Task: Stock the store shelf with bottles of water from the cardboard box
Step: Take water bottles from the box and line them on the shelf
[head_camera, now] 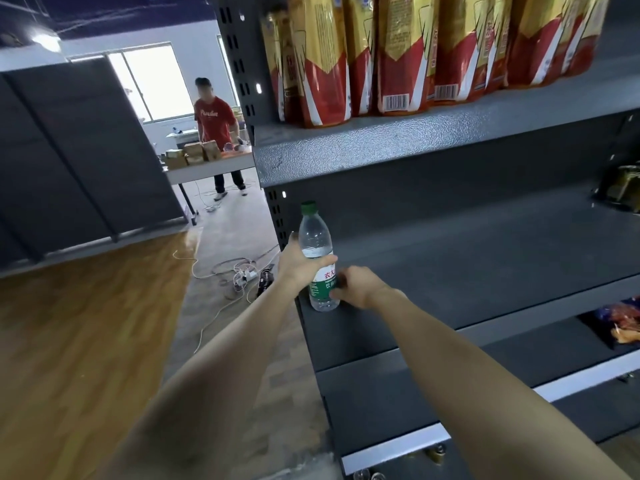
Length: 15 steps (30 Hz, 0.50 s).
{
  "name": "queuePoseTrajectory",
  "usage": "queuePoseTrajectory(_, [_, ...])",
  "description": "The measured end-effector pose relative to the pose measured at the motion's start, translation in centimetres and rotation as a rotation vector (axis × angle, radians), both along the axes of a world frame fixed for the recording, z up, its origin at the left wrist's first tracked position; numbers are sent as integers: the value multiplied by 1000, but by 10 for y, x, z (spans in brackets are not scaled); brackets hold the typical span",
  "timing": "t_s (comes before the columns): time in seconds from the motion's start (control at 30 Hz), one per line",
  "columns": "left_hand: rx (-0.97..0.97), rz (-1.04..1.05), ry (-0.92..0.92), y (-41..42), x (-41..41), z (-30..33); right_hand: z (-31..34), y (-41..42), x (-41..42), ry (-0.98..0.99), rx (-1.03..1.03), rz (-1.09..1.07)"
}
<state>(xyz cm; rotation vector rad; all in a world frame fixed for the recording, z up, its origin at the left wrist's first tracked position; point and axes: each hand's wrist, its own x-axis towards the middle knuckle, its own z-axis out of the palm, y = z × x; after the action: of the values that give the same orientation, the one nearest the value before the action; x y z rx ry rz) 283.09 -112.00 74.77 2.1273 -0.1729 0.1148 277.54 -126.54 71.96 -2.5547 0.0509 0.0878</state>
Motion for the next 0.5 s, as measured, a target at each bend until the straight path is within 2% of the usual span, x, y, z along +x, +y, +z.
queuePoseTrajectory(0.27, [53, -130, 36, 17, 20, 14, -13, 27, 22, -151, -84, -88])
queuePoseTrajectory(0.37, [88, -41, 75, 20, 35, 12, -15, 36, 30, -154, -121, -120])
queuePoseTrajectory(0.5, [188, 71, -3, 18, 48, 14, -19, 44, 41, -129, -122, -156])
